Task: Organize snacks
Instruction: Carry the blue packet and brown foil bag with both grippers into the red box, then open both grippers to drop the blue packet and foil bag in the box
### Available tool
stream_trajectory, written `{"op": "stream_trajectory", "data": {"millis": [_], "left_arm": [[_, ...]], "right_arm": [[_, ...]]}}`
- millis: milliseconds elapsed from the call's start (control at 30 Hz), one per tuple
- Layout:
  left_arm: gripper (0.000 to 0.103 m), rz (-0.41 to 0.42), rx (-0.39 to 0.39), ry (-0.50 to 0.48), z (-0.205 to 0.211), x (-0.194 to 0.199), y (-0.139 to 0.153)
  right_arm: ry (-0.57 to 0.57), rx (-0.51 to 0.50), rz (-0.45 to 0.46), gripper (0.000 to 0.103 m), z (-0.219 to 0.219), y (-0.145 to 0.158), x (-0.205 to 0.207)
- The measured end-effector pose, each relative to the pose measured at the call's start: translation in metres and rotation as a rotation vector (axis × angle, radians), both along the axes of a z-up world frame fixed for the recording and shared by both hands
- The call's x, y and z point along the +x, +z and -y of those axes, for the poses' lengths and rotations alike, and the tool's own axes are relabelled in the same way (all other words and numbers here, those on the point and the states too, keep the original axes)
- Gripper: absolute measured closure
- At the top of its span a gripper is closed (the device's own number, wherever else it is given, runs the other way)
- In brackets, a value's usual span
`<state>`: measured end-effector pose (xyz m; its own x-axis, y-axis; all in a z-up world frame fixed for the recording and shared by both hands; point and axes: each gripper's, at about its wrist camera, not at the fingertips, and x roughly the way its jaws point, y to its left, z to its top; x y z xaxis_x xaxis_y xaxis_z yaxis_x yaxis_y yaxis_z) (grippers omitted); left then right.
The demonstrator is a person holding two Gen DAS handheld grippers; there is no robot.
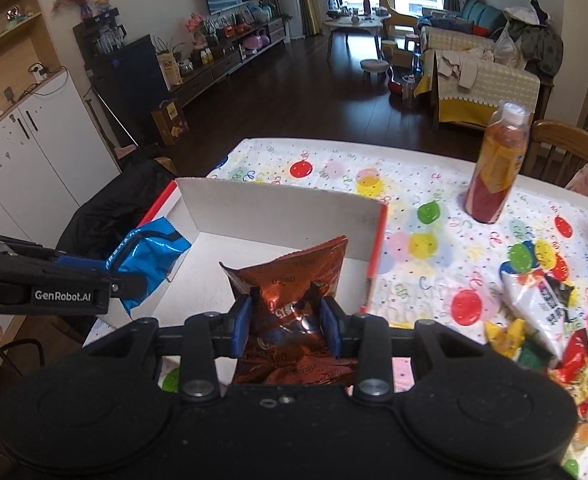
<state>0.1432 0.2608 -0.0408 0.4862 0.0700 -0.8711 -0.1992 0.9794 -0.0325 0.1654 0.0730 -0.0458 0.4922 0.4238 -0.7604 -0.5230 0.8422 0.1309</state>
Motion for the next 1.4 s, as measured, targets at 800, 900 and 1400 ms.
{"op": "stream_trajectory", "data": {"millis": [800, 900, 1400], "left_arm": [[0.063, -0.214, 0.038, -0.099, -0.027, 0.054, -0.094], [0.062, -0.216, 0.039, -0.118, -0.024, 0.055, -0.095], [0.055, -0.197, 0.049, -0.124, -0.025, 0.050, -0.085]], "right_arm": [[-0.002, -0.166, -0.111, 0.067, -0.068, -0.093, 0.031], [-0.006, -0.172, -0.121, 0.067, -0.069, -0.099, 0.030], [0.000, -0.157, -0.107, 0.047, -0.067, -0.085, 0.014]]}}
